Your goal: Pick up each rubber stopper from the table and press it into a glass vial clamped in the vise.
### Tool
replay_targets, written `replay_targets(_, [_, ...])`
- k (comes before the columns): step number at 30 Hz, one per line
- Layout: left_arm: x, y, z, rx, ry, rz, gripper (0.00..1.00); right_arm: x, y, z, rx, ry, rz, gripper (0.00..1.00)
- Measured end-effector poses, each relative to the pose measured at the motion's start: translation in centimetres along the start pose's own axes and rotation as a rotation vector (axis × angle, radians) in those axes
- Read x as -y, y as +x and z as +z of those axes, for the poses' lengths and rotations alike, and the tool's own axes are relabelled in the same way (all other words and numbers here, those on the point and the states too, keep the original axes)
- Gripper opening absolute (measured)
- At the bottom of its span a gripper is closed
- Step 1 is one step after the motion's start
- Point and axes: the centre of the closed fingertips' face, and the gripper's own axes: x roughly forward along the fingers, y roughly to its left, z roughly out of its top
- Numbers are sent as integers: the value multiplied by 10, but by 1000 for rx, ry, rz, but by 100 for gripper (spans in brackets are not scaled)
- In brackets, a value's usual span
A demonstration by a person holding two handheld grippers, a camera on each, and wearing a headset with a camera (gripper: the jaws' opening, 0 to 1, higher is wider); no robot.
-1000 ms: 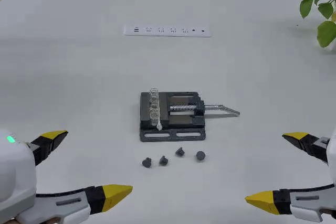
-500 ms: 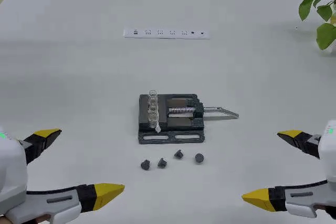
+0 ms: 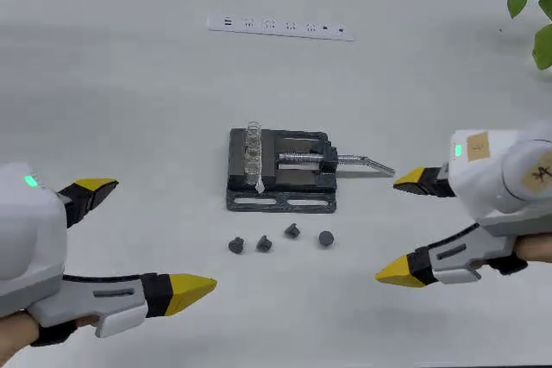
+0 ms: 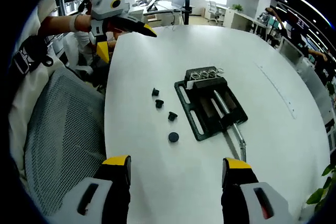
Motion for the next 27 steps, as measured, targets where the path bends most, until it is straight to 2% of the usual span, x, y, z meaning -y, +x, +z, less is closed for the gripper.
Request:
replay_targets(4, [1, 0, -1, 0, -9, -5, 98, -2, 16, 2, -42, -46, 44, 62])
replay_targets(5, [2, 0, 0, 1, -8, -6, 98, -5, 20, 2, -56, -78, 67, 60])
replay_targets(8, [4, 2, 2, 8, -7, 0, 98, -3, 28, 2, -86, -119, 85, 55])
replay_targets(14, [11, 7, 1, 5, -4, -13, 98, -4, 40, 7, -96, -178, 115, 43])
replay_targets(16, [12, 7, 1, 2, -3, -15, 98, -8, 43, 9, -100, -220, 135, 39])
replay_targets(22, [16, 7, 0, 4, -19, -14, 97, -10, 54, 12, -114, -296, 146, 31])
replay_targets(24, [16, 6, 0, 3, -23, -14, 97, -9, 56, 10, -127, -311, 146, 32])
replay_targets(25, [16, 6, -1, 3, -24, -13, 97, -8, 58, 8, -139, -344, 152, 32])
replay_targets(27, [17, 5, -1, 2, -27, -13, 97, -6, 59, 9, -137, -371, 140, 27])
